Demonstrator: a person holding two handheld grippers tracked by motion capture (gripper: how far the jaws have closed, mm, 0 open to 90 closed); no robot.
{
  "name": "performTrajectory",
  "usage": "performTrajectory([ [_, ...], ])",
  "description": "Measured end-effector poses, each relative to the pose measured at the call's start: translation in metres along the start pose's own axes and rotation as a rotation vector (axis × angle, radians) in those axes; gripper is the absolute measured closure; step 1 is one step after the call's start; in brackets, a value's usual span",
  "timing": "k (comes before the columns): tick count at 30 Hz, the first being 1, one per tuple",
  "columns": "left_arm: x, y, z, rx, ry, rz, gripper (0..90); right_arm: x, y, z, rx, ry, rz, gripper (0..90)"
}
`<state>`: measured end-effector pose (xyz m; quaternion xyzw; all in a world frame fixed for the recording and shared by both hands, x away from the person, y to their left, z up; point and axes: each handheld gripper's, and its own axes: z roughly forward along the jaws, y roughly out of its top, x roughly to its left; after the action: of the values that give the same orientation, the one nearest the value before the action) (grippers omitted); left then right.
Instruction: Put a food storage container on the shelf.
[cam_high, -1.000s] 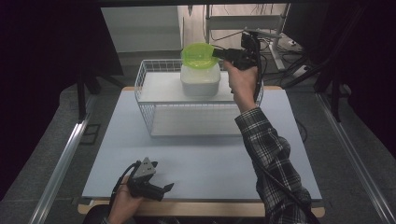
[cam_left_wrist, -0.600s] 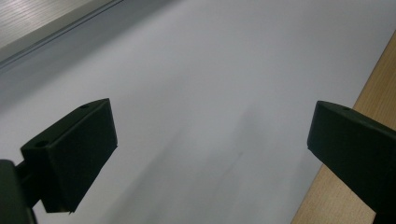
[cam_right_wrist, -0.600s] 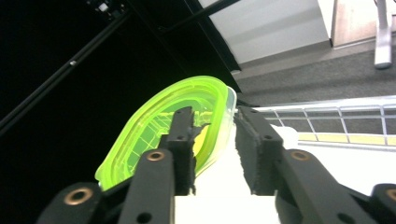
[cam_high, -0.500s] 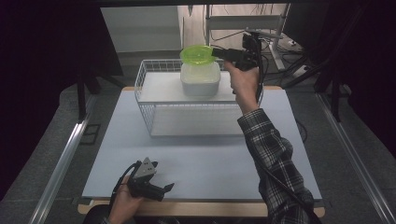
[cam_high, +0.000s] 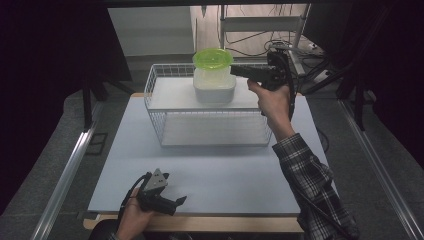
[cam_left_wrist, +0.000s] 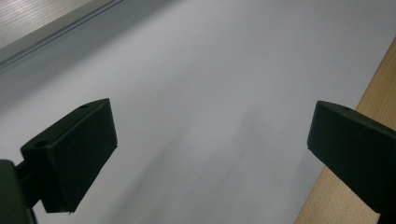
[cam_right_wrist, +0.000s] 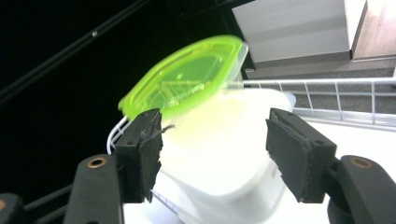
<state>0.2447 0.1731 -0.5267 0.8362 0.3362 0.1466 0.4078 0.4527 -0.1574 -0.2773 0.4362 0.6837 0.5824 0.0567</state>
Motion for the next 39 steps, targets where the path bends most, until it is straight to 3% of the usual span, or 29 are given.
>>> performTrajectory([
  [6, 0.0, 0.0, 0.001, 0.001, -0.003, -0.004, 1.3, 0.002, -0.02, -0.011, 0.025, 0.024, -0.06, 30.0],
  [16, 0.0, 0.001, 0.001, 0.011, -0.008, -0.018, 1.7, 0.012, -0.061, -0.021, 0.081, 0.021, -0.2, 23.2],
  [24, 0.0, 0.001, 0.0, 0.017, -0.01, -0.02, 1.9, 0.012, -0.083, -0.023, 0.106, 0.017, -0.24, 18.9],
  [39, -0.001, 0.001, 0.001, 0.027, -0.008, -0.02, 2.0, 0.0, -0.115, -0.03, 0.135, -0.01, -0.296, 7.0],
])
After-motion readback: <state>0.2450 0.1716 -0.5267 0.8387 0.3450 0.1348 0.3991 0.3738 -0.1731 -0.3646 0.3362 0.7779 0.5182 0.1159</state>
